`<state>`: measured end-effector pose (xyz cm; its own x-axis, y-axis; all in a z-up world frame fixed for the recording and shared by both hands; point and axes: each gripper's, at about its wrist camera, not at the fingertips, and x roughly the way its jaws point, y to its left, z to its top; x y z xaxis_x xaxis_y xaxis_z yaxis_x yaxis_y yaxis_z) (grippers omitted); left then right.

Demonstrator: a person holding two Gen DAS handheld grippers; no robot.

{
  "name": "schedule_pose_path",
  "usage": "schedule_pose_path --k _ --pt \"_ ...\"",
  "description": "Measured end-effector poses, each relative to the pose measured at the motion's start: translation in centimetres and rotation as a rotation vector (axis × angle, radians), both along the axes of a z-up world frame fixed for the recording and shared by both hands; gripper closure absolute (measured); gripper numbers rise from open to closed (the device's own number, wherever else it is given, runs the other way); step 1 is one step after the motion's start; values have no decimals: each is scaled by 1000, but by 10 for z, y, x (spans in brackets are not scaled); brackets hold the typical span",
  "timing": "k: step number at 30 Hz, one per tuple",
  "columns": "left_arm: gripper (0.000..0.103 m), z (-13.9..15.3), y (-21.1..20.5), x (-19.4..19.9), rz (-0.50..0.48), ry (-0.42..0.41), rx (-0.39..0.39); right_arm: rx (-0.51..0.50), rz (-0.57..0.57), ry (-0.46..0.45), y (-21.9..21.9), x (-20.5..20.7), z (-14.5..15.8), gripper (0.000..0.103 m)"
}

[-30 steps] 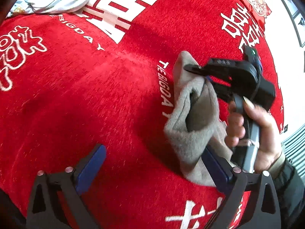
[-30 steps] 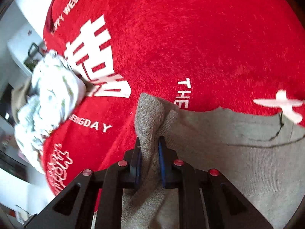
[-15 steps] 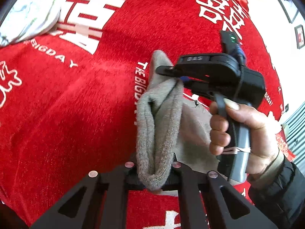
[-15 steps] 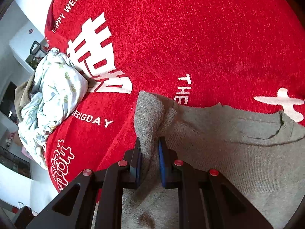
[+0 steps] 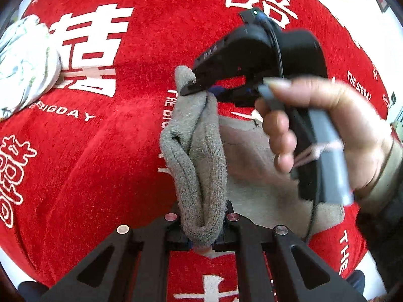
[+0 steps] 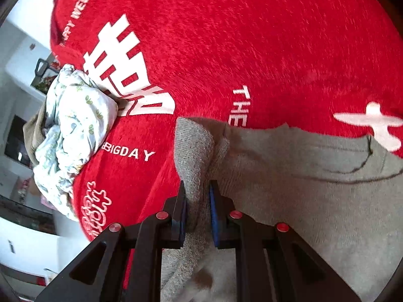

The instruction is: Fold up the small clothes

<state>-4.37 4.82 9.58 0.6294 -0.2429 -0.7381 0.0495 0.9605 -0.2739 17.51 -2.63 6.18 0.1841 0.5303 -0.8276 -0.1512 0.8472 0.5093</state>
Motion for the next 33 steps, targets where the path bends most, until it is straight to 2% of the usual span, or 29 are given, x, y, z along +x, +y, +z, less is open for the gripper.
schedule_pose_path --k 16,24,33 --pt "94 21 -57 6 -53 16 105 120 -48 6 -58 -1 28 86" --pt "93 20 -87 1 -87 6 183 167 -6 8 -95 -1 36 87" --pt "93 21 -124 -2 -139 0 236 200 -32 -14 -133 -8 39 88"
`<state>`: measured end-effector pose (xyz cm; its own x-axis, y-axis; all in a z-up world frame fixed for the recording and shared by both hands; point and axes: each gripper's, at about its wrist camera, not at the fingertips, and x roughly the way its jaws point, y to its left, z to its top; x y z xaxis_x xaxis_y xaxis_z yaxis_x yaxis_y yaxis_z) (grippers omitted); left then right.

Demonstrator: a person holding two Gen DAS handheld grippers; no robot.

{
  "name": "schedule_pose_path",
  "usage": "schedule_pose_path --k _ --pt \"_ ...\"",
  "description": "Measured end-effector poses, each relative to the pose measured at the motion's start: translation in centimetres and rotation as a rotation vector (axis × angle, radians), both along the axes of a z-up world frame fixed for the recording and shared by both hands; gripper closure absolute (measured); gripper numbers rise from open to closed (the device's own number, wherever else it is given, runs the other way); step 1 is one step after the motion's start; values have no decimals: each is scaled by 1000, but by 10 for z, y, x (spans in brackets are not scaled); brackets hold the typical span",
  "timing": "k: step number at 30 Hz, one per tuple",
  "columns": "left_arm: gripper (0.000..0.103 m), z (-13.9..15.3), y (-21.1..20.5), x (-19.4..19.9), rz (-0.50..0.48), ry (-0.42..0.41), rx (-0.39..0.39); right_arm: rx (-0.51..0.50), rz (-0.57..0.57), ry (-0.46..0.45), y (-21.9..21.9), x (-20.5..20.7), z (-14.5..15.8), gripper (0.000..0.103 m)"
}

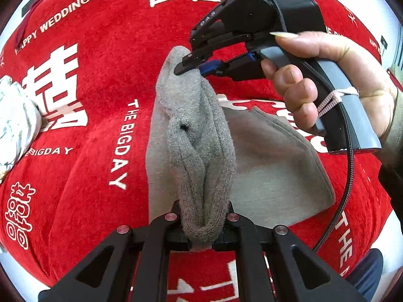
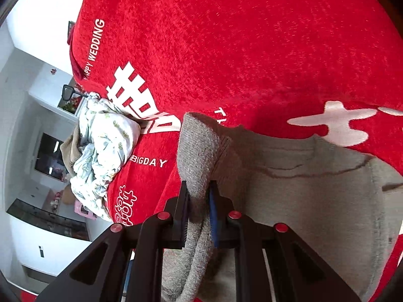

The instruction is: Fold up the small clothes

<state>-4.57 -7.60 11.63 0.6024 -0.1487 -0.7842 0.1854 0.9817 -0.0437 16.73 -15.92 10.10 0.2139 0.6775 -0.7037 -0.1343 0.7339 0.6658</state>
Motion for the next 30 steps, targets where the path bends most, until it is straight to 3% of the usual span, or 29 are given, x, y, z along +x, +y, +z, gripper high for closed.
schedule_pose_path --k 17,30 --pt "94 -16 -77 -1 -60 23 154 16 -41 -20 -71 -15 -4 88" --pt "94 -20 -98 7 -92 56 153 24 -61 -40 -101 -20 -6 88"
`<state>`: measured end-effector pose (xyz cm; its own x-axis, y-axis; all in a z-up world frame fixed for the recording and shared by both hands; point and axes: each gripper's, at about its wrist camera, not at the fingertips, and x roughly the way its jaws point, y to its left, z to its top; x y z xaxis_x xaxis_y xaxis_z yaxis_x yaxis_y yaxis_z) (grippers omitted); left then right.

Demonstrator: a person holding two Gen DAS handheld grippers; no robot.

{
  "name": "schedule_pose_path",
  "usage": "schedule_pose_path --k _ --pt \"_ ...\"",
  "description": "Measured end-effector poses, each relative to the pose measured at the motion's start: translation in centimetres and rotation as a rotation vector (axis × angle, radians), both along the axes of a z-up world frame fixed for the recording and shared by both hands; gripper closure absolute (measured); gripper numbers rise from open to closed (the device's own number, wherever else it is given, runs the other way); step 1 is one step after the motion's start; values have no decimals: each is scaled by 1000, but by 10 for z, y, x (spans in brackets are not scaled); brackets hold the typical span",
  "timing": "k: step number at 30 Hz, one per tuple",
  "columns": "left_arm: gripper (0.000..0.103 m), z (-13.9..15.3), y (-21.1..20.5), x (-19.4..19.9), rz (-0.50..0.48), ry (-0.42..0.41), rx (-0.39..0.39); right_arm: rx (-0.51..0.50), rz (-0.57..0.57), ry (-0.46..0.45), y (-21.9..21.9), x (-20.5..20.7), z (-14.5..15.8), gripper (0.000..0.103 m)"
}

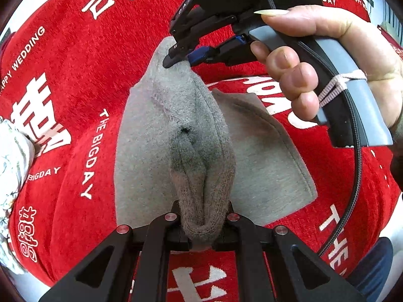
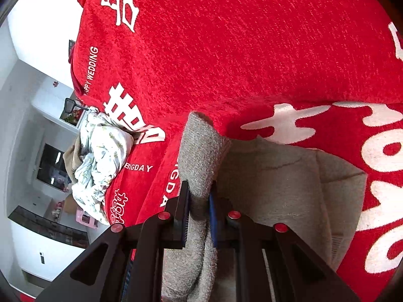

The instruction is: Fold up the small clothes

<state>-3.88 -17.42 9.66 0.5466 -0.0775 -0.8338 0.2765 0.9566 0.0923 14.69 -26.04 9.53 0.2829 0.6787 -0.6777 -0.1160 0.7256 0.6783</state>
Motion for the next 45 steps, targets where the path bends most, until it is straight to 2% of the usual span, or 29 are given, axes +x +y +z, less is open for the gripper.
schedule_pose_path --k 15,30,37,45 --pt "94 -2 -6 1 -12 15 -26 3 -22 -10 -20 -7 2 88" --pt "94 -1 -47 -3 -71 2 17 -11 -58 -19 -58 -15 3 88" --pt "94 -9 -63 -3 -101 15 33 -12 -80 -8 -77 -19 -7 88" --pt "93 -31 -68 3 -101 61 54 -7 -118 48 -93 -19 -42 88"
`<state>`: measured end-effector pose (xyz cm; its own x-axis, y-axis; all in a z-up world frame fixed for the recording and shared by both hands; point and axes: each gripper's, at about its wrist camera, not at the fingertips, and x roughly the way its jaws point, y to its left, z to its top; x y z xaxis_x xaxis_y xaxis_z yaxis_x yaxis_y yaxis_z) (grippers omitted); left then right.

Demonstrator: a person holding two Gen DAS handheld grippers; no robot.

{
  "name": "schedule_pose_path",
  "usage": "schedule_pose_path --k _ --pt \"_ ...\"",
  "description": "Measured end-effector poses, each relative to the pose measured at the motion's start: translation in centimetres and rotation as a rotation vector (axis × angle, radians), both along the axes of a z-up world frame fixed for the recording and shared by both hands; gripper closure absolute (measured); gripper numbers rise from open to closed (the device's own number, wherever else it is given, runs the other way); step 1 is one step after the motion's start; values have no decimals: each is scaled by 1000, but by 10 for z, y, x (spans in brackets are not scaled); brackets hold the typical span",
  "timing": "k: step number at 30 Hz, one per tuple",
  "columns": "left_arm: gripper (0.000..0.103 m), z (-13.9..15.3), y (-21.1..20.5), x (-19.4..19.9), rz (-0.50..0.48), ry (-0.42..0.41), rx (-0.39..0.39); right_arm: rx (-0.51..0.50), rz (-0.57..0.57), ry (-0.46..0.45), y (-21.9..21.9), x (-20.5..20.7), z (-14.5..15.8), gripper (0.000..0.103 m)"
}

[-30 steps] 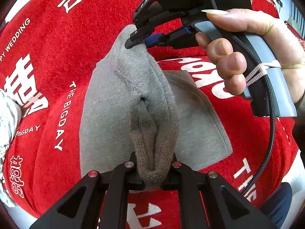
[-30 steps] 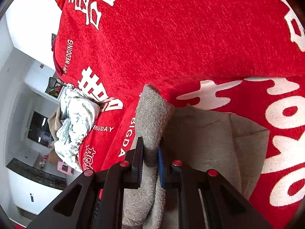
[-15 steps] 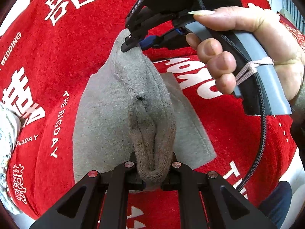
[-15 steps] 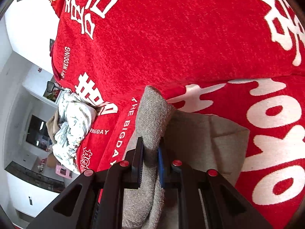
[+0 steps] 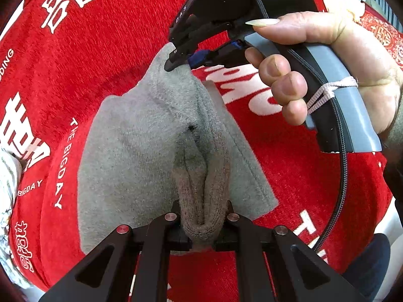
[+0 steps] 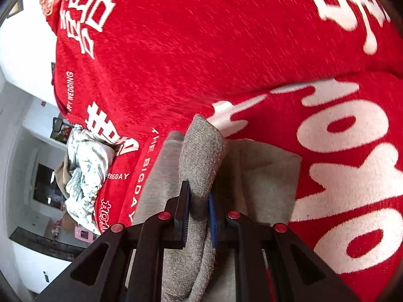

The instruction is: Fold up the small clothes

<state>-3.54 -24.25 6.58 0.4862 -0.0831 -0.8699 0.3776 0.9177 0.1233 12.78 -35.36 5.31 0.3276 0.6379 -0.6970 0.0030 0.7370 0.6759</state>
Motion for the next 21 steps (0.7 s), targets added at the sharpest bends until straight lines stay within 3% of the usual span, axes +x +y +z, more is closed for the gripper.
schedule_pose_path --k 5,21 --pt "94 -9 0 2 7 15 3 5 -19 13 -2 -2 -15 88" --pt "93 -20 10 16 15 38 -59 -25 -42 19 -11 -5 -23 89"
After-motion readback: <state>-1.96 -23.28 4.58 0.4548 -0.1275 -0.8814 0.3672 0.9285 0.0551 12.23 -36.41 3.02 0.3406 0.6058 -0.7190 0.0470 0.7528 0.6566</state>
